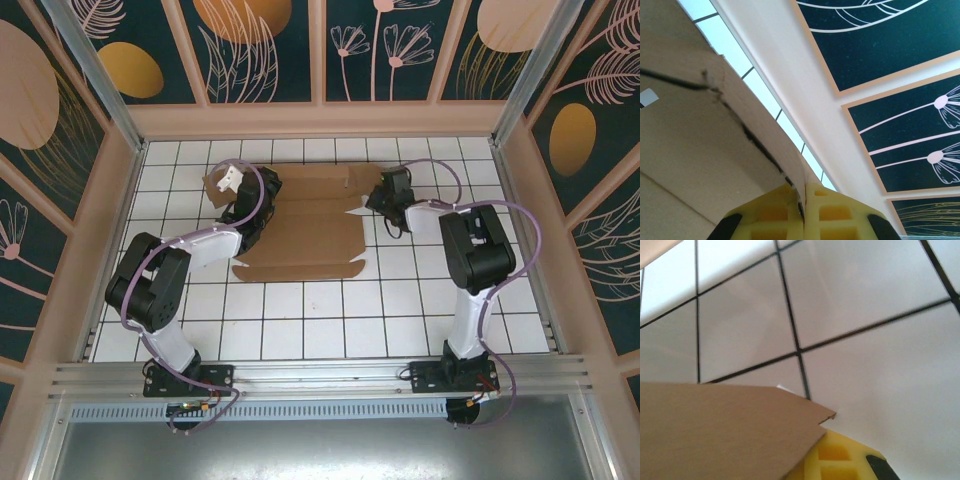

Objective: Fold the paper box

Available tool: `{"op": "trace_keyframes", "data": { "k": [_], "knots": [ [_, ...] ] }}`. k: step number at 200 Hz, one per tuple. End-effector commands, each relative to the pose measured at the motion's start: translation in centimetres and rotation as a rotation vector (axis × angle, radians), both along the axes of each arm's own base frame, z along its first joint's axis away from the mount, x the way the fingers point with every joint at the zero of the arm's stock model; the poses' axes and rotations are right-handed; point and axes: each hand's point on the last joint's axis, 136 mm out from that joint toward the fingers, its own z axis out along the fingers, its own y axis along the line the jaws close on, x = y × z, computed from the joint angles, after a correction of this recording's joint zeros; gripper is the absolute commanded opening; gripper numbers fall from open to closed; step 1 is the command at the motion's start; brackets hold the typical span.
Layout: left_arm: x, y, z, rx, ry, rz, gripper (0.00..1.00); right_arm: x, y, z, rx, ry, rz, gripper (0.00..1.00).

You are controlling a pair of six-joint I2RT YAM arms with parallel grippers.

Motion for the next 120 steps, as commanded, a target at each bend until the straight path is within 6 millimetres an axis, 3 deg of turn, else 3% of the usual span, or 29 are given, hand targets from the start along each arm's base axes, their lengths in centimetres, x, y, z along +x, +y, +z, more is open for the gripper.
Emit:
{"op": "trace_keyframes", "data": {
  "k": [1, 34, 39, 71, 120],
  "knots": [
    [-0.6, 0.5, -3.3, 0.102, 0.11, 0.004, 0.0, -1.4, 0.6, 1.5, 0.157, -0.033, 0.021, 0.01],
    [-0.7, 0.7, -3.7, 0.104, 0.123, 0.011, 0.0, -4.1, 1.7, 2.5, 0.269, -0.06, 0.064, 0.0],
    [-0.2, 0.4, -2.6, 0.091, 0.1, 0.011, 0.0, -4.4, 1.9, 2.4, 0.272, -0.055, 0.069, 0.0],
    [-0.1, 0.2, -2.4, 0.082, 0.101, 0.006, 0.0, -6.3, 4.3, 2.8, 0.343, -0.059, 0.147, 0.0],
    [-0.2, 0.2, -2.2, 0.084, 0.096, 0.003, 0.0, -4.6, 6.0, 3.9, 0.432, -0.05, 0.16, 0.0]
  ]
}}
